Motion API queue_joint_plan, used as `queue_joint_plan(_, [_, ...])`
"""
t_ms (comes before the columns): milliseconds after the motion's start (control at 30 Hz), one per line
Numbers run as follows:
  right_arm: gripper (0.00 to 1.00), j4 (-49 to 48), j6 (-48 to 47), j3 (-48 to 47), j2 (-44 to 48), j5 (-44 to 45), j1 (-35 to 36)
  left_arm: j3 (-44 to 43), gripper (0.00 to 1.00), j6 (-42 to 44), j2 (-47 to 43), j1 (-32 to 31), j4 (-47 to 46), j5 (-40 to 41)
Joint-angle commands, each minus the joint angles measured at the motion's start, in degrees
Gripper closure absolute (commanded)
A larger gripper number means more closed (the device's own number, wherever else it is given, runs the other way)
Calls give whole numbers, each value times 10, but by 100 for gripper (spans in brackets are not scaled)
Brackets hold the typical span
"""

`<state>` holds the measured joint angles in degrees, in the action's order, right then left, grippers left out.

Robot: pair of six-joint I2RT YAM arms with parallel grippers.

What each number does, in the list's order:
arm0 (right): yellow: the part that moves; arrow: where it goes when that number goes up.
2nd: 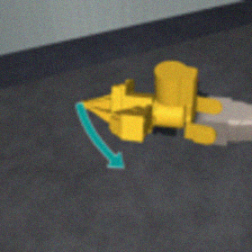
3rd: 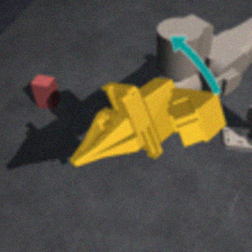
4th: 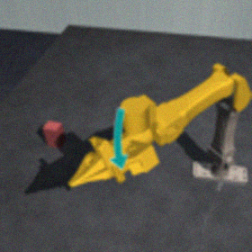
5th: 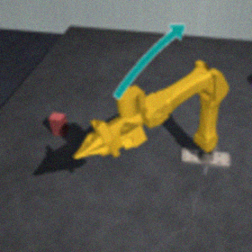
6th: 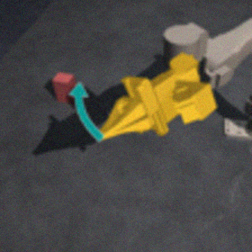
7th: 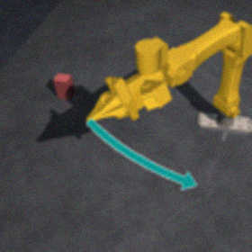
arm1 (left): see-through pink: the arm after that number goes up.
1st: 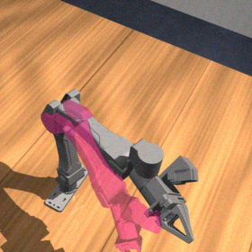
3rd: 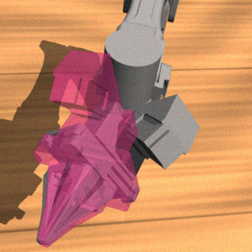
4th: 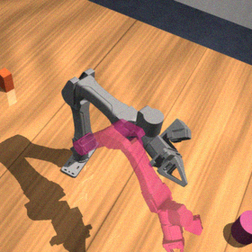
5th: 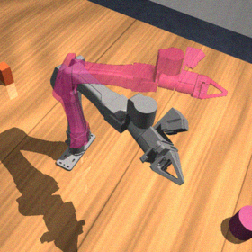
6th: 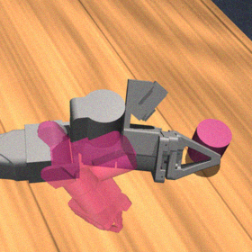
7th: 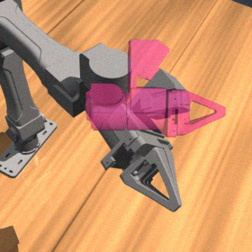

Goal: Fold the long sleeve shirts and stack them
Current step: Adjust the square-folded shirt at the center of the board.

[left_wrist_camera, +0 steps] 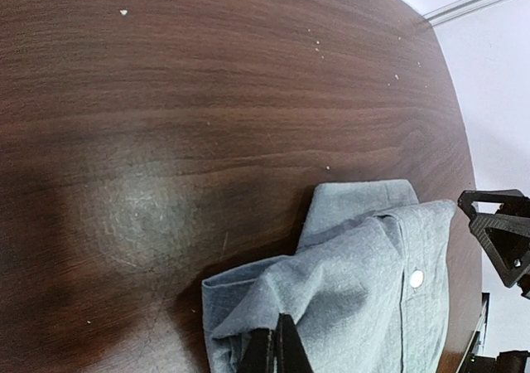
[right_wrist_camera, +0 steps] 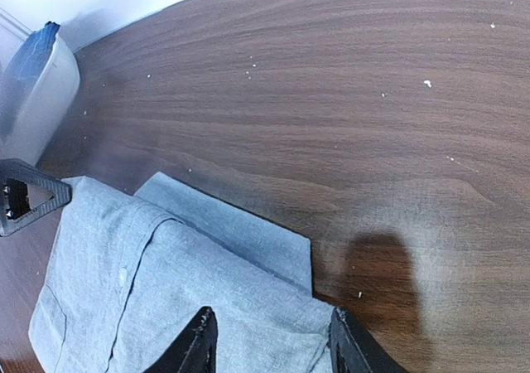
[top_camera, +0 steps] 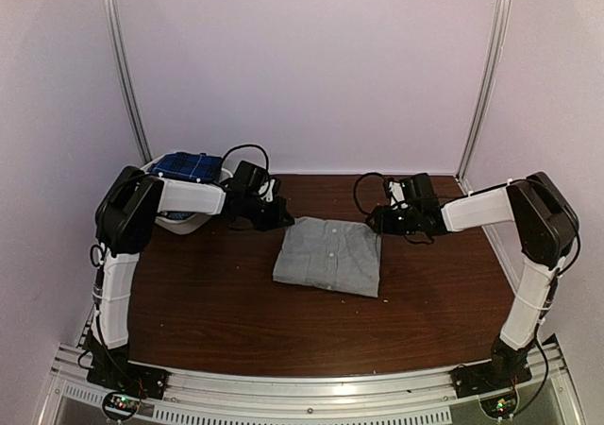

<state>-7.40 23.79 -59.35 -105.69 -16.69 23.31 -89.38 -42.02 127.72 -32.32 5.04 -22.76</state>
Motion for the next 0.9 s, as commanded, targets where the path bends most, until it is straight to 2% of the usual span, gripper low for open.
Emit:
queue_joint_plan(0, [54,-29,-3,-9,-20,-26,-7,-12,100,-4,9,-3,-6,-10])
queue_joint_plan(233, [54,10,-4,-23,-30,11,-8,-15,100,-6,11,-3,-6,-12])
queue_joint_plan(733, [52,11,-2,-37,-59,24,-9,-16,100,-8,15,-3,-6,-13])
queue_joint_plan(867, [55,9,-2,-41,-64,15,-9,-17,100,-8,17,-3,-6,-12])
